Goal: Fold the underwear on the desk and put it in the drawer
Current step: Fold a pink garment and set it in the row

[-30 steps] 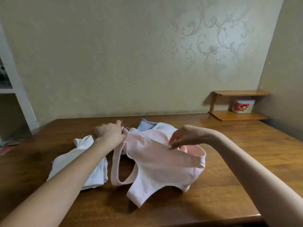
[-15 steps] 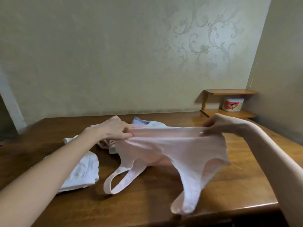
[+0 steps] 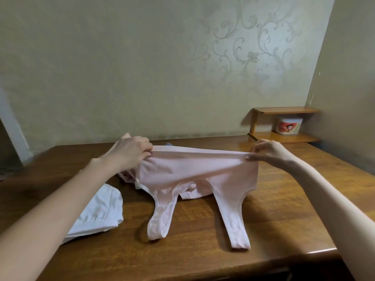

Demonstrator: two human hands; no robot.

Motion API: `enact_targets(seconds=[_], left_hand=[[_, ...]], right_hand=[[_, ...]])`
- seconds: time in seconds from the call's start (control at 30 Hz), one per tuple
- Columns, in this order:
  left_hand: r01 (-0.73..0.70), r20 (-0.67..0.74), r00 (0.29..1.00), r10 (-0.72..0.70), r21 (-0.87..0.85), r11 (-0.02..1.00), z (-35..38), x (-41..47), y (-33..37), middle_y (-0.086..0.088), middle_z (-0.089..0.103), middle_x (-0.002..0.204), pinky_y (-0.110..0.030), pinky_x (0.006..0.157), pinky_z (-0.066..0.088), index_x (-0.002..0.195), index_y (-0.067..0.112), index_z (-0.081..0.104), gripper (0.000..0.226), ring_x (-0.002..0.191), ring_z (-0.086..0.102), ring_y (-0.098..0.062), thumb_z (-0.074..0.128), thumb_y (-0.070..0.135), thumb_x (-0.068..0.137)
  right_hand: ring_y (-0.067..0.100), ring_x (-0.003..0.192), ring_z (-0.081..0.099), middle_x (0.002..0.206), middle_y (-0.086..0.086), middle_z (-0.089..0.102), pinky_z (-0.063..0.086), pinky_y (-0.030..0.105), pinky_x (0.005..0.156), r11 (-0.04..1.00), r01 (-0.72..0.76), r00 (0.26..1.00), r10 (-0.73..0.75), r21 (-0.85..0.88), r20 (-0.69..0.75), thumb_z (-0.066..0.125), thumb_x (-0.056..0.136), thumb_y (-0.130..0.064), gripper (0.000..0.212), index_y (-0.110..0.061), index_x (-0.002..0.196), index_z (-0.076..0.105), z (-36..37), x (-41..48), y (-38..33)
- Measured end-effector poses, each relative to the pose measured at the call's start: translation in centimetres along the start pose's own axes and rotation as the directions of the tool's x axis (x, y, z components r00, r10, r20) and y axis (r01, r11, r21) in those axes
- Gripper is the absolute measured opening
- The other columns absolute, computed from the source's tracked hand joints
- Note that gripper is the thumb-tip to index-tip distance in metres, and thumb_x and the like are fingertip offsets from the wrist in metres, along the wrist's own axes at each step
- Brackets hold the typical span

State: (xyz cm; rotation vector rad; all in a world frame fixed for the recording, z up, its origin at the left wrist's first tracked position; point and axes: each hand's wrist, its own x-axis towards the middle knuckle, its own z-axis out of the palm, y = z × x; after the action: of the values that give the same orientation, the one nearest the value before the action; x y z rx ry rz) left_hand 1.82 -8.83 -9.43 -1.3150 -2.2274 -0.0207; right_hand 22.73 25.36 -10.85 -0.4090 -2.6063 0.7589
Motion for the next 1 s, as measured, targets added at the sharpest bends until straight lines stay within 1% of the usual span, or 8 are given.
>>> enact_targets(seconds=[0.13, 0.27, 0.4, 0.53, 0.6, 0.67, 0.8, 1.0], left_hand=[[-0.075, -0.109, 0.991, 0.083, 0.076, 0.994, 0.6, -0.1, -0.2, 0.002, 0.064, 0.072, -0.034, 0.069, 0.021, 0.059, 0.018, 0.068, 0.014, 0.077, 0.049, -0.019, 0.063, 0.028, 0.068], [0.138, -0.152, 0.981, -0.123, 0.092, 0.986, 0.3, 0.0, -0.1, -0.008, 0.058, 0.084, -0.037, 0.076, 0.027, 0.075, 0.013, 0.068, 0.016, 0.088, 0.054, -0.030, 0.072, 0.028, 0.077], [0.350, -0.127, 0.909, -0.398, -0.289, 0.891, -0.8, 0.1, -0.2, -0.008, 0.053, 0.087, -0.033, 0.073, 0.039, 0.069, 0.009, 0.059, 0.022, 0.086, 0.049, -0.024, 0.073, 0.025, 0.077], [0.355, 0.220, 0.878, -0.425, -0.895, 0.270, -3.2, -0.5, -0.4, -0.005, 0.058, 0.067, -0.023, 0.057, 0.049, 0.068, 0.012, 0.054, 0.026, 0.066, 0.055, -0.018, 0.079, 0.015, 0.068], [0.274, 0.276, 0.900, -0.336, -0.960, -0.054, -4.1, -1.1, -0.7, -0.001, 0.063, 0.068, -0.019, 0.055, 0.052, 0.071, 0.015, 0.057, 0.032, 0.063, 0.060, -0.012, 0.083, 0.025, 0.056], [0.213, 0.261, 0.909, -0.325, -0.961, -0.175, -4.4, -1.2, -1.3, 0.002, 0.066, 0.069, -0.018, 0.054, 0.052, 0.074, 0.019, 0.058, 0.034, 0.060, 0.062, -0.008, 0.083, 0.028, 0.052], [0.334, 0.306, 0.828, -0.470, -0.942, -0.025, -2.8, -0.7, -1.4, -0.009, 0.059, 0.077, -0.029, 0.053, 0.046, 0.087, 0.026, 0.050, 0.029, 0.062, 0.056, -0.019, 0.067, 0.005, 0.079], [0.396, 0.183, 0.842, -0.507, -0.849, 0.351, -2.1, -0.7, -0.6, 0.002, 0.064, 0.067, -0.014, 0.054, 0.040, 0.059, 0.024, 0.065, 0.051, 0.062, 0.051, -0.007, 0.039, -0.014, 0.081]], right_hand=[[0.025, 0.073, 0.062, 0.080, 0.016, 0.062, 0.057, 0.028, 0.056, 0.983, -0.161, 0.987, 0.160, 0.093, 0.011, 0.074, 0.079, -0.017, 0.029, 0.003, 0.068, 0.057, 1.1, 0.2, 0.0], [0.024, 0.071, 0.059, 0.075, 0.013, 0.058, 0.054, 0.030, 0.056, 0.954, -0.175, 0.978, 0.197, 0.242, -0.072, 0.075, 0.076, -0.009, 0.024, -0.005, 0.066, 0.054, 1.2, 0.2, -0.6], [0.024, 0.072, 0.058, 0.075, 0.013, 0.058, 0.054, 0.032, 0.061, 0.897, -0.119, 0.982, 0.170, 0.426, -0.083, 0.074, 0.075, -0.003, 0.019, -0.006, 0.071, 0.056, 0.3, 0.1, -1.0], [0.018, 0.071, 0.062, 0.071, 0.004, 0.062, 0.054, 0.023, 0.056, 0.776, -0.102, 0.991, 0.133, 0.622, -0.003, 0.083, 0.060, -0.015, 0.026, -0.012, 0.071, 0.060, -1.2, -0.2, -1.2], [0.012, 0.066, 0.065, 0.071, 0.001, 0.067, 0.054, 0.020, 0.054, 0.629, -0.076, 0.997, 0.049, 0.774, 0.058, 0.089, 0.048, -0.028, 0.034, -0.018, 0.071, 0.066, -2.2, -0.3, -1.0], [0.008, 0.062, 0.064, 0.070, -0.003, 0.068, 0.053, 0.018, 0.053, 0.457, -0.021, 0.999, -0.029, 0.889, 0.038, 0.083, 0.054, -0.023, 0.025, -0.022, 0.074, 0.068, -2.7, -0.3, -0.9], [0.017, 0.072, 0.061, 0.085, 0.006, 0.067, 0.051, 0.016, 0.051, 0.671, -0.048, 0.997, 0.071, 0.740, 0.000, 0.067, 0.074, 0.002, 0.027, -0.021, 0.086, 0.066, -1.8, 0.2, -1.4], [0.019, 0.070, 0.053, 0.086, 0.010, 0.058, 0.047, 0.025, 0.051, 0.853, -0.144, 0.990, 0.132, 0.502, 0.059, 0.059, 0.081, 0.001, 0.027, -0.024, 0.089, 0.067, -0.7, 0.2, -2.9]])
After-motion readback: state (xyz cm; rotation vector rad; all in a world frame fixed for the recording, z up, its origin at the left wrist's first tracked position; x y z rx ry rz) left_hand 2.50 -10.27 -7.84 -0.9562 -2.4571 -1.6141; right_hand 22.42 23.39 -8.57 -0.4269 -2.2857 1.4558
